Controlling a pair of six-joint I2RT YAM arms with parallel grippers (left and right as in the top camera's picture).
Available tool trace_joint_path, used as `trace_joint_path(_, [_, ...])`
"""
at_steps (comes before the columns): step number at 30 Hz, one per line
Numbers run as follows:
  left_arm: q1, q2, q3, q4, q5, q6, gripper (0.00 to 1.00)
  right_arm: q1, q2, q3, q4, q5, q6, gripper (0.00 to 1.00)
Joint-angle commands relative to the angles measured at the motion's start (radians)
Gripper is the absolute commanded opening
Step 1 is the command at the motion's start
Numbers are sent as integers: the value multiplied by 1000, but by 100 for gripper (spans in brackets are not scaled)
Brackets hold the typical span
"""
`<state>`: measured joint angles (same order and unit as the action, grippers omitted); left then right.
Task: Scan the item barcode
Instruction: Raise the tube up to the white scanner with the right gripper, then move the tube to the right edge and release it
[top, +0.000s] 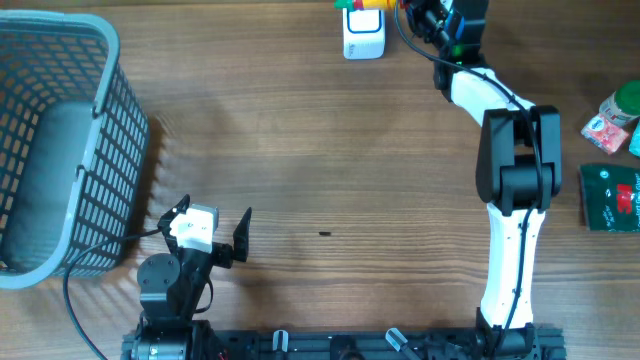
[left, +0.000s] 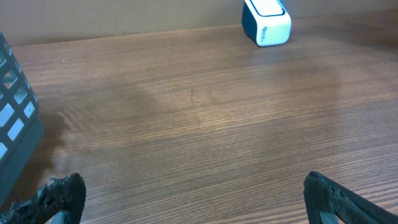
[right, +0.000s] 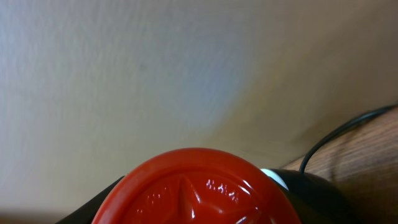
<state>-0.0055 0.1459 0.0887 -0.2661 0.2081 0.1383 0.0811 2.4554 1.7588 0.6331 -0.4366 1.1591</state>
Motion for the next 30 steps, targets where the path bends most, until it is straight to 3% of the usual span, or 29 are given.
trace_joint_path(1, [-4,-4,-5,3,12,15,100,6,-5,53,16,-185,-100,47])
trace_joint_path(7, [-4,-4,-5,3,12,15,100,-54,-140,53,-121,-330,-195,45])
trace_joint_path(10, [-4,-4,-5,3,12,15,100,-120,-237,53,-358,-401,-293,44])
trace_joint_path(13, [-4,-4,-5,3,12,15,100,-203,-311,53,-702,-365,-491,44])
trace_joint_path(17, [-4,-4,-5,3,12,15,100,-313,-333,53,-1048,-75,-627,40])
trace_joint_path(21, [-4,-4,-5,3,12,15,100,-386,-333,48,-1215,294,-674,43])
trace_joint_path(25, [-4,-4,-5,3,12,15,100,-402,-317,47,-1223,608,-827,56])
trace_joint_path(30, [-4,-4,-5,3,12,15,100,-419,-256,47,-1139,879,-779,55])
